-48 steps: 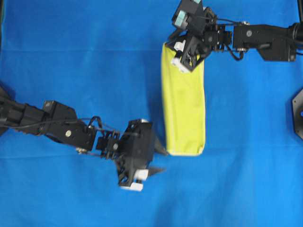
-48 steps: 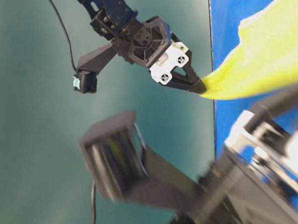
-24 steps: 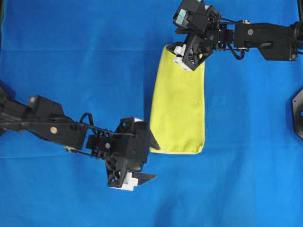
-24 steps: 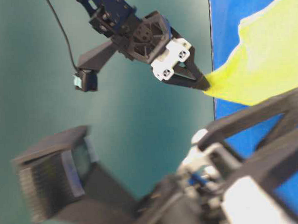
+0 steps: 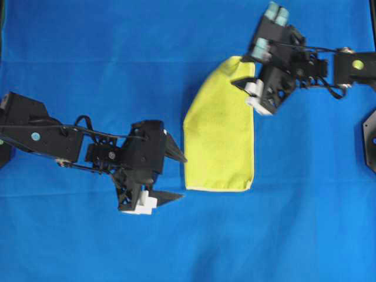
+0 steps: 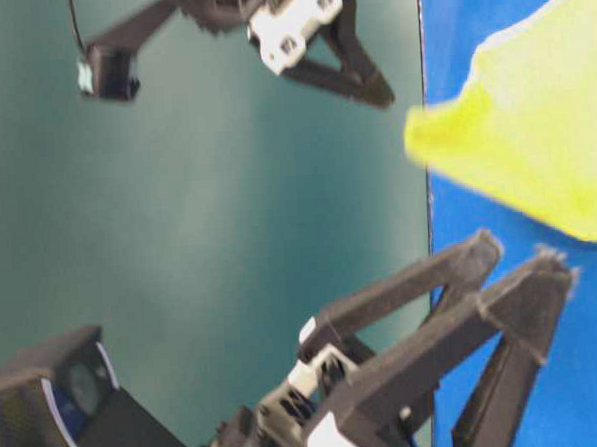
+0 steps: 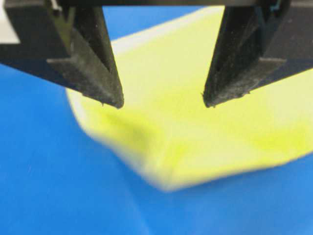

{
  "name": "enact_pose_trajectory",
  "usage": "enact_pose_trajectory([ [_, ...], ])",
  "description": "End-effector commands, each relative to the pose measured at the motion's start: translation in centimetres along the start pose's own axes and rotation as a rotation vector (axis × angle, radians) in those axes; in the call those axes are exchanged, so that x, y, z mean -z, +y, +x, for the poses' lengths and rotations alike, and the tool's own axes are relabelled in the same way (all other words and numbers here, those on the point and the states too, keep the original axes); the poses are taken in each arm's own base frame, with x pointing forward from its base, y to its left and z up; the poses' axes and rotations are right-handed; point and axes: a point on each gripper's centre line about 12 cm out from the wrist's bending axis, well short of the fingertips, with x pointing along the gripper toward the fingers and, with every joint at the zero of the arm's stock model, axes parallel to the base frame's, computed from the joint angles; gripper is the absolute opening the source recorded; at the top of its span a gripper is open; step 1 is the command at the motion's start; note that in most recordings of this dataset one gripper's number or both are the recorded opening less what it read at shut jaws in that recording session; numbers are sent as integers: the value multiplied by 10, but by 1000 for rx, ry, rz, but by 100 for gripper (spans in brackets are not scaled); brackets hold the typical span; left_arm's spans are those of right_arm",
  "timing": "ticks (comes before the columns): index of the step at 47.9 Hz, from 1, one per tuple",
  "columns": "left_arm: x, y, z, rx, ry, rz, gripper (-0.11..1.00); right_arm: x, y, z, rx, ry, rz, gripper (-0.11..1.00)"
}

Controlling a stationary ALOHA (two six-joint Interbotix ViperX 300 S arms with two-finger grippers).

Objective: Fold the yellow towel.
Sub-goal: 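Lower the towel strip and open both grippers, then withdraw both grippers to the sides of the towel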

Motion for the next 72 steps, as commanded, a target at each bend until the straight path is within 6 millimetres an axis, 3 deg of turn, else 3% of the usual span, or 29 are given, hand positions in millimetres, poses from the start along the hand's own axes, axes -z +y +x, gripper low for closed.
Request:
enact_pose_trajectory([
  [1, -7, 8, -14, -13, -55, -14, 87, 3, 7, -17, -28, -34, 12, 66],
  [15, 1, 15, -32, -23, -161, -21, 87, 25, 13, -49, -79, -80, 38, 66],
  [34, -11, 22, -38, -38, -230, -29, 86, 17, 16, -63, -130, -185, 17, 66],
  [43, -26, 34, -59, -67, -303, -41, 86, 6, 18, -83, -175, -304, -12, 65],
  [58, -21, 57, -95, -133, -448, -68, 86, 6, 12, -125, -190, -471, -74, 66],
  [72, -15, 57, -107, -136, -490, -68, 86, 14, 15, -128, -228, -511, -98, 65],
])
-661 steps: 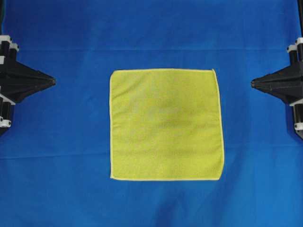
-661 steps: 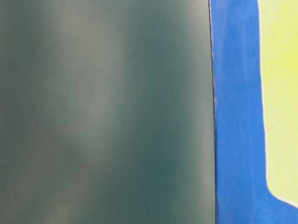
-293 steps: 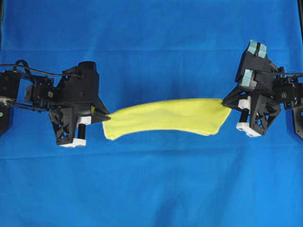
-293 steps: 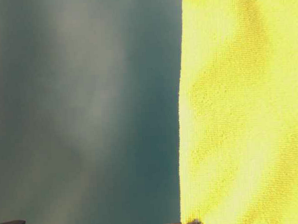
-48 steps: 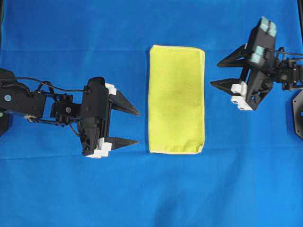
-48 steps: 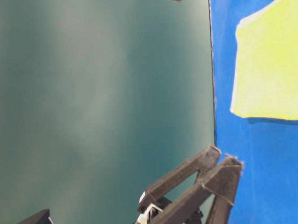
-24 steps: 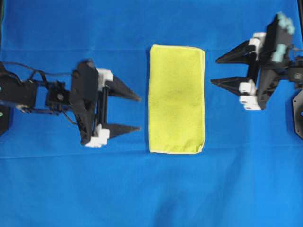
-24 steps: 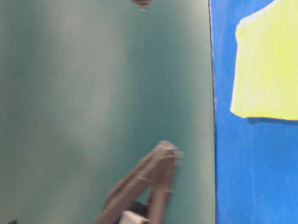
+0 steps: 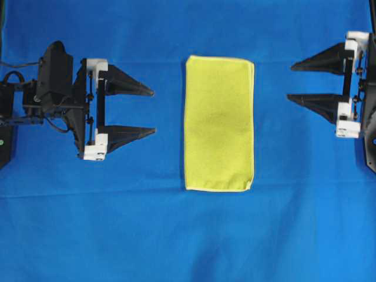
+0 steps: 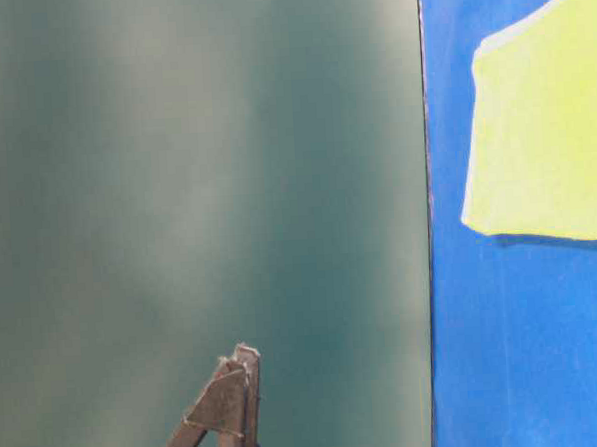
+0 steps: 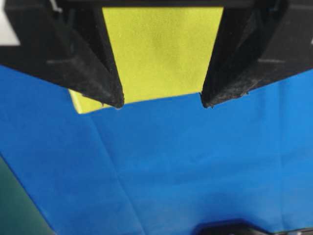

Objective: Fold the yellow towel.
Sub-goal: 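Withdraw both grippers to the sides of the towel, then grasp the top corners of the vertical towel strip with both grippers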

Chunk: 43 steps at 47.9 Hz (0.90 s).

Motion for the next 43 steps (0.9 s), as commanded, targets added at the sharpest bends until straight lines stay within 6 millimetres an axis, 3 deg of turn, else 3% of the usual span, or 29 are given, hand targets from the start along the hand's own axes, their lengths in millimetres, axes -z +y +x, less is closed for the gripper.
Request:
enact_pose_trajectory([
  [1, -9, 0, -2, 0, -35, -1, 86, -3, 3, 1, -21, -19, -7, 65],
  [22, -15, 8, 10, -26, -42, -8, 86, -8, -2, 6, 10, -3, -2, 65],
  [32, -21, 35, 31, -102, -33, -17, 86, 0, -26, 23, 124, 96, 21, 65],
  [43, 2, 77, 58, -205, 56, -42, 86, 29, -61, 54, 247, 269, 62, 65],
])
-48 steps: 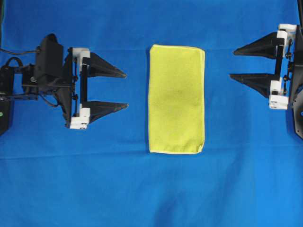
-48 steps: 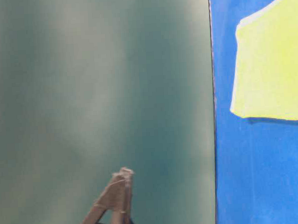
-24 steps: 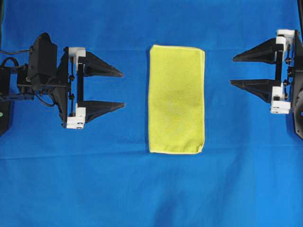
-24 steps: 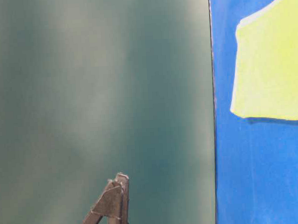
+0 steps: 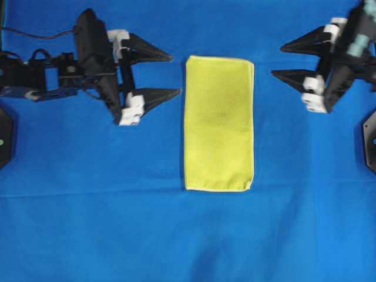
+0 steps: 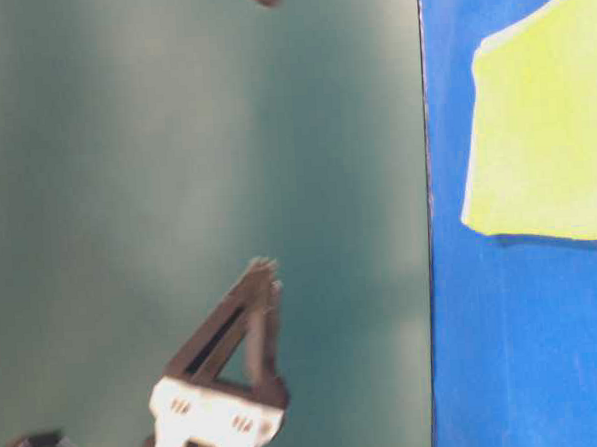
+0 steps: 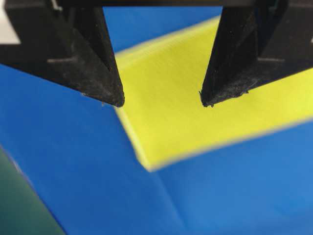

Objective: Fold the yellow towel.
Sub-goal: 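Grasp the top corners of the vertical towel strip with both grippers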

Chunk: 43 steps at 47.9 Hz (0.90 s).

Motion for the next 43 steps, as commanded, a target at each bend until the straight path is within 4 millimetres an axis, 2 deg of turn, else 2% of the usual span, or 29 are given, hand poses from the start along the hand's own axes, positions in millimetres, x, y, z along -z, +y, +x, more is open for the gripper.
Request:
enact_pose_trajectory([
  [1, 2, 14, 16, -37, 15, -8, 86, -3, -7, 16, 29, 40, 0, 65],
  [15, 35, 49, 55, -116, 113, -16, 86, 29, -30, 75, 89, 241, 3, 65],
  [22, 58, 69, 71, -156, 164, -24, 86, 40, -37, 98, 87, 287, 4, 65],
  [28, 73, 78, 85, -171, 189, -31, 86, 47, -42, 115, 73, 300, 16, 65],
  [36, 87, 87, 99, -184, 211, -34, 86, 55, -46, 128, 66, 322, 29, 65],
  [43, 99, 98, 103, -205, 237, -45, 82, 58, -46, 133, 67, 333, 31, 64],
])
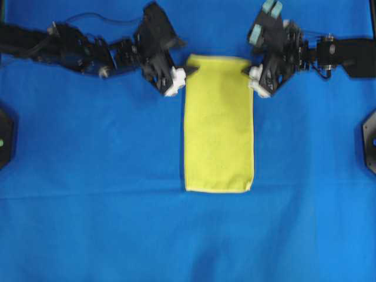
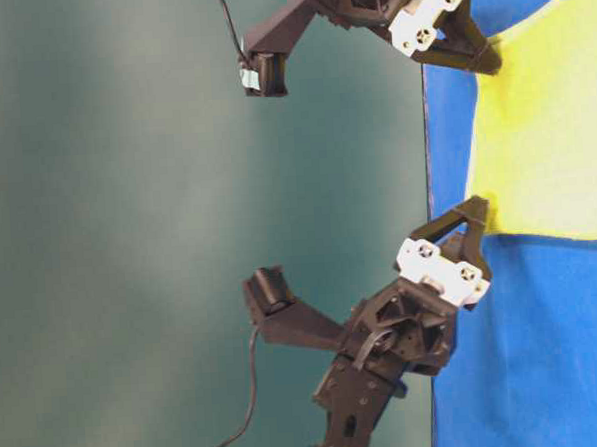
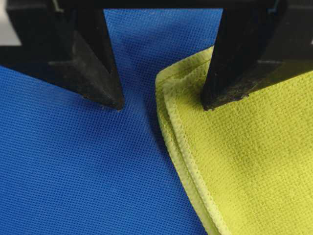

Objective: Fold the yellow towel.
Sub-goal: 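Grasp the top corners of the vertical towel strip with both grippers, then fold the top half down onto the bottom half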

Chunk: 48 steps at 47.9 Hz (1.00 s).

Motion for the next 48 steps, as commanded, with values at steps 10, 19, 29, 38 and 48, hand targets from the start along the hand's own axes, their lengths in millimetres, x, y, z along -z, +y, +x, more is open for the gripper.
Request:
enact_pose_trajectory([
  [10, -1, 14, 9, -27, -9, -6, 37, -3, -1, 1, -5, -11, -16, 31],
  [19, -1, 3, 14, -5, -8, 49, 3, 1, 1, 2, -22, -14, -12, 3],
  [29, -2, -6, 10, 12, -4, 64, 3, -3, 1, 1, -17, -22, -9, 3],
  [38, -23, -4, -7, 7, -34, 67, 3, -20, -7, -13, 43, -39, -9, 3],
  [48, -50, -1, -29, -2, -98, 123, 3, -35, -11, -39, 80, -93, -3, 3],
])
